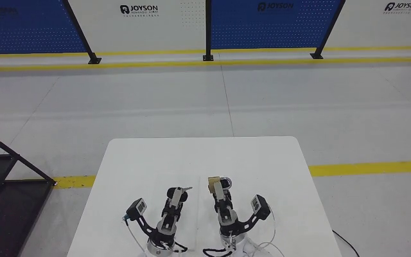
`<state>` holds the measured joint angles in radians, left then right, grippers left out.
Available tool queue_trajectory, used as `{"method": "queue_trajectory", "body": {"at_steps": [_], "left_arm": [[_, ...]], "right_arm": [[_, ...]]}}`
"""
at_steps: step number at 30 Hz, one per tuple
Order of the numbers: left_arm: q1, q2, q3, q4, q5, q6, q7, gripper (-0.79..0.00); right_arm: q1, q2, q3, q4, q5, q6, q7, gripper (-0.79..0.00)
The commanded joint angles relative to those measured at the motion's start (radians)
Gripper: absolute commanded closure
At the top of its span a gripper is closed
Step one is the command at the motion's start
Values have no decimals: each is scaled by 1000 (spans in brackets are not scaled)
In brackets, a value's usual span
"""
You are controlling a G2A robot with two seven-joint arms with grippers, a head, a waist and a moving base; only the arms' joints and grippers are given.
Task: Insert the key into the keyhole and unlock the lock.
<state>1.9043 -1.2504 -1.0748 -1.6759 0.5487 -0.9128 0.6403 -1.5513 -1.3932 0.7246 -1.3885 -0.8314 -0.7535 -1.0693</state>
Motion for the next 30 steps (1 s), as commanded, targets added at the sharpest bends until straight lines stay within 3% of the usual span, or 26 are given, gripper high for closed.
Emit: {"method": "queue_trajectory", "body": {"at_steps": [1,13,30], "left_arm": [[-1,-5,13,6,30,-8,16,0],[-12,-28,46,21,128,21,98,0],[-21,-44,42,37,161,41,141,0]], "right_arm": [[8,-5,-5,7,-11,19,-16,0],[45,-16,-46,53,-41,53,-51,0],[60,3,-82,45,-22,48,-45,0]]}}
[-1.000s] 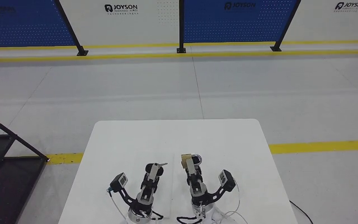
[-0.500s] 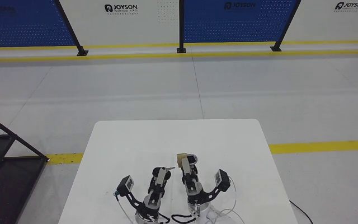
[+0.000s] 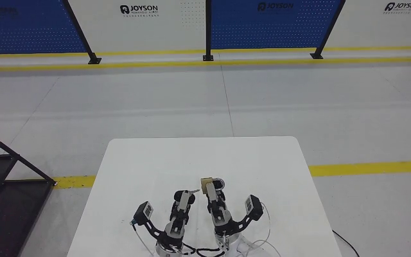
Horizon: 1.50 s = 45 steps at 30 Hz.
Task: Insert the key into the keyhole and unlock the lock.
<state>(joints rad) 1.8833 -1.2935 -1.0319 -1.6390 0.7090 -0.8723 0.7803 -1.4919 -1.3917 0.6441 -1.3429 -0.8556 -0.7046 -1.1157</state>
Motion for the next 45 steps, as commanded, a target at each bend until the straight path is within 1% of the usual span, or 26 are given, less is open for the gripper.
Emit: {"method": "queue_trajectory", "body": {"at_steps": [1,29,45], "left_arm": [[0,-1,-1,0,3,1,3,0],[-5,-18,-6,20,43,10,32,0],[-4,-24,-12,26,51,4,39,0]], "right_arm": [[1,2,-3,-2,3,-2,2,0],[28,16,-49,-2,29,12,-12,0],[37,21,-64,5,42,-1,1,0]]}}
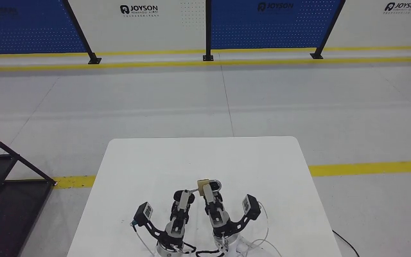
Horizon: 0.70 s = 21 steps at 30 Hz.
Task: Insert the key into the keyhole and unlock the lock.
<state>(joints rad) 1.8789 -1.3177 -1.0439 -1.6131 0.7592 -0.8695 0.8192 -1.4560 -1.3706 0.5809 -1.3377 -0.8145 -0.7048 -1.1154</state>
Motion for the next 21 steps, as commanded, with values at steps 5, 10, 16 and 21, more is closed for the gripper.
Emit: {"method": "queue_trajectory", "body": {"at_steps": [5,10,16,21], "left_arm": [[-2,-2,-2,2,0,1,-2,0],[-4,-4,-4,4,2,1,-7,0],[-5,-5,-9,7,2,2,-12,0],[-5,-7,-11,8,3,1,-15,0]], "right_arm": [[6,0,-8,6,4,-5,5,0],[11,0,-15,14,8,-10,10,0],[16,0,-21,18,12,-11,11,0],[19,0,-26,22,10,-8,9,0]]}}
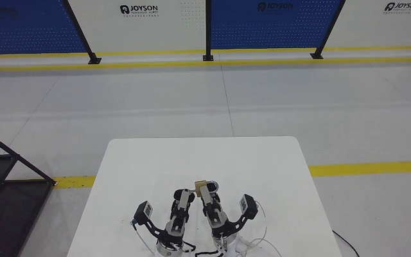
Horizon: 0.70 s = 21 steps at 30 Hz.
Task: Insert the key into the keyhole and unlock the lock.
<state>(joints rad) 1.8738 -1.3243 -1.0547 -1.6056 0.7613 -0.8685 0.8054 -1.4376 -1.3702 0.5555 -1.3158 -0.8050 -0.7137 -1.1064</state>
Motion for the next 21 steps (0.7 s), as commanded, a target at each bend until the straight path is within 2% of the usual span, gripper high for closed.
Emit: {"method": "queue_trajectory", "body": {"at_steps": [1,2,4,5,7,14,16,19,21], "left_arm": [[0,0,-1,0,1,1,-2,0],[0,-1,-2,0,1,1,-2,-111],[1,-1,-3,-1,3,3,-4,-539],[1,-1,-3,0,4,5,-6,-717],[2,-2,-4,-1,3,6,-8,-739],[1,-3,-7,0,1,4,-12,-680],[1,-3,-11,4,0,1,-13,-619],[1,-1,-29,13,8,-13,-15,-576],[3,5,-54,22,20,-44,-27,-446]], "right_arm": [[1,0,-2,1,0,1,-1,0],[2,0,-2,0,2,2,-2,0],[2,0,-3,1,2,3,-3,0],[3,0,-4,1,3,3,-3,0],[3,1,-4,0,4,5,-5,0],[1,4,-3,-7,5,7,-7,0],[-2,5,0,-11,7,7,-7,0],[-11,10,10,-19,8,4,-4,0],[-21,15,20,-22,2,-2,2,0]]}}
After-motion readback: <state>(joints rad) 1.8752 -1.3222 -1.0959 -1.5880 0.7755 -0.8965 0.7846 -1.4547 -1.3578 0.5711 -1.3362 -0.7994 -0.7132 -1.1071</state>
